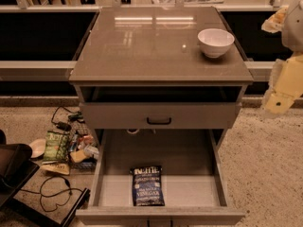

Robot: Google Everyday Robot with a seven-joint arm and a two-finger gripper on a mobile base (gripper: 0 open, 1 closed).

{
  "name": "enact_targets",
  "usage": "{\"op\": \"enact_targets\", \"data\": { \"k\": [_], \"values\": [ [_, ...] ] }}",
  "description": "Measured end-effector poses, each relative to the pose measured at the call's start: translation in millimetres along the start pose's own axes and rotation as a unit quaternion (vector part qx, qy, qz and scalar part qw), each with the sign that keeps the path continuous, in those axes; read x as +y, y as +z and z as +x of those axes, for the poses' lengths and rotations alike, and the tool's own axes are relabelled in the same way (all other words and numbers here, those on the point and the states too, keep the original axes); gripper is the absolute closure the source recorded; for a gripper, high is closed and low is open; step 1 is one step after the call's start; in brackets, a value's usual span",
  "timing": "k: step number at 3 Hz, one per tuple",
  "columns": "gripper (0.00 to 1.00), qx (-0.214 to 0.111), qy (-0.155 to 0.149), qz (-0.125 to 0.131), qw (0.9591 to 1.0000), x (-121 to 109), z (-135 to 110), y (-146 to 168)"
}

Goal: Pick blue chip bag from middle drawer and place on counter

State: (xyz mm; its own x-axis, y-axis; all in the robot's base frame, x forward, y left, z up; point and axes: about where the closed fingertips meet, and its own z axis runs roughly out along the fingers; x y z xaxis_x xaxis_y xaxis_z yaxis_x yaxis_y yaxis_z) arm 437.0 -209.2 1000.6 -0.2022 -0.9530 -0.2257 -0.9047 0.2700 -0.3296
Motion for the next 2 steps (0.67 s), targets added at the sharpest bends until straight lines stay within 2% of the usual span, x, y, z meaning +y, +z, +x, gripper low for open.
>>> {"op": "enact_targets", "data": {
  "k": [1, 2],
  "values": [
    [0.00, 0.000, 0.000, 0.000, 1.0000, 0.0, 0.1, 0.0],
    [0.00, 0.000, -0.029, 0.020, 0.9994, -2.9, 16.2, -1.8]
  ]
}}
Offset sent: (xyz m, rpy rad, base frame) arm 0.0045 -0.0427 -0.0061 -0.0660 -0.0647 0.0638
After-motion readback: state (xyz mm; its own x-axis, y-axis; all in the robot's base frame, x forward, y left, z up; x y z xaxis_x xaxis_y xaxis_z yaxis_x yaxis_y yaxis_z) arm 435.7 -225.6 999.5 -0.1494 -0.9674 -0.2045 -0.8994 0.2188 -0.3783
